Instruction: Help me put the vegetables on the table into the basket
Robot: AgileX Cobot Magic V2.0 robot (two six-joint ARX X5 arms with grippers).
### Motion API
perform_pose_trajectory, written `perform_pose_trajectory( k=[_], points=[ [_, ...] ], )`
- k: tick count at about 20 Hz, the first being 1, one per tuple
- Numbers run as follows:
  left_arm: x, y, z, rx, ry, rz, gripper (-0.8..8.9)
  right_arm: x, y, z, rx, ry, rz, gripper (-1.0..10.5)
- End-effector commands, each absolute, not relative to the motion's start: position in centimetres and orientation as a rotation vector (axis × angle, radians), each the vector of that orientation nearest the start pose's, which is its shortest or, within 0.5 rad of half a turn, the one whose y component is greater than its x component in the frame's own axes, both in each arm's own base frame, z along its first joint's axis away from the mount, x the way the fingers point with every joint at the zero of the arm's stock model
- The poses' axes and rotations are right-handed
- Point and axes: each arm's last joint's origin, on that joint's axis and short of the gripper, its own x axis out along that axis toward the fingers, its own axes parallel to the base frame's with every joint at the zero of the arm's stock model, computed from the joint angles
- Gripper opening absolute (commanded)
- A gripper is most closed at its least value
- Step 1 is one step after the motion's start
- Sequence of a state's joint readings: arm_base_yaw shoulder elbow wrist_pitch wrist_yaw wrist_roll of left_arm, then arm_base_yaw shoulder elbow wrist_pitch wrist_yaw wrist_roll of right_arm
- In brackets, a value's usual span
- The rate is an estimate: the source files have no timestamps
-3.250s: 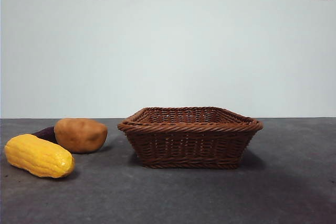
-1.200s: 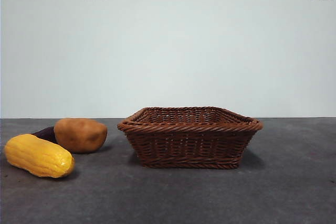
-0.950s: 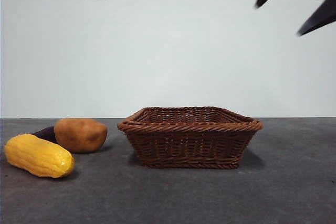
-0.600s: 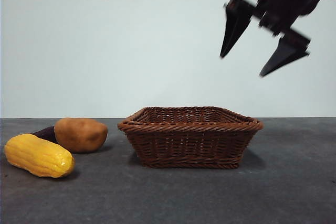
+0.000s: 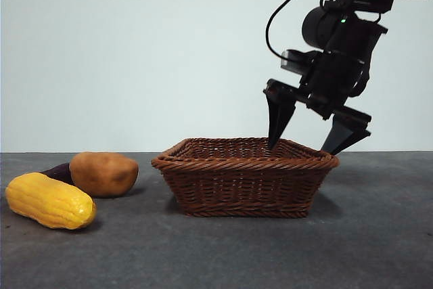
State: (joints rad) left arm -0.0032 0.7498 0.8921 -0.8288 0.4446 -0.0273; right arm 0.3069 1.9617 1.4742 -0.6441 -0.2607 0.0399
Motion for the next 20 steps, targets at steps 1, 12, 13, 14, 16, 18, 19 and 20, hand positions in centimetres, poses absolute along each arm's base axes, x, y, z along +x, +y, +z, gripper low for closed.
perform_pose_trajectory(
  k=[1, 12, 13, 14, 16, 18, 19, 20],
  points=[
    [13.5, -1.3, 31.8, -0.181, 0.679, -0.422, 6.01, 38.8, 13.4, 18.6, 0.018, 1.187, 0.461, 4.4],
    [13.5, -1.3, 31.8, -0.181, 0.681, -0.422, 6.01, 39.3, 13.6, 17.6, 0.045, 1.187, 0.429, -0.1],
    [13.5, -1.3, 31.8, -0.182, 0.682, -0.422, 6.01, 39.3, 13.6, 17.8, 0.051, 1.176, 0.439, -0.1],
    [13.5, -1.3, 31.8, -0.183, 0.684, -0.421, 6.01, 39.3, 13.6, 18.3, 0.052, 1.162, 0.441, -0.1],
    [13.6, -1.3, 31.7, -0.202, 0.695, -0.414, 6.01, 38.9, 13.4, 20.7, 0.055, 1.099, 0.452, -0.1],
    [13.9, -1.3, 31.6, -0.222, 0.712, -0.407, 5.95, 37.9, 13.1, 24.4, 0.057, 0.999, 0.467, -0.1],
    [14.2, -1.3, 31.4, -0.250, 0.730, -0.397, 5.94, 37.1, 12.7, 26.8, 0.061, 0.935, 0.475, -0.1],
    [14.5, -1.4, 31.2, -0.263, 0.747, -0.392, 5.94, 36.1, 12.4, 29.0, 0.053, 0.873, 0.487, -0.1]
  ],
)
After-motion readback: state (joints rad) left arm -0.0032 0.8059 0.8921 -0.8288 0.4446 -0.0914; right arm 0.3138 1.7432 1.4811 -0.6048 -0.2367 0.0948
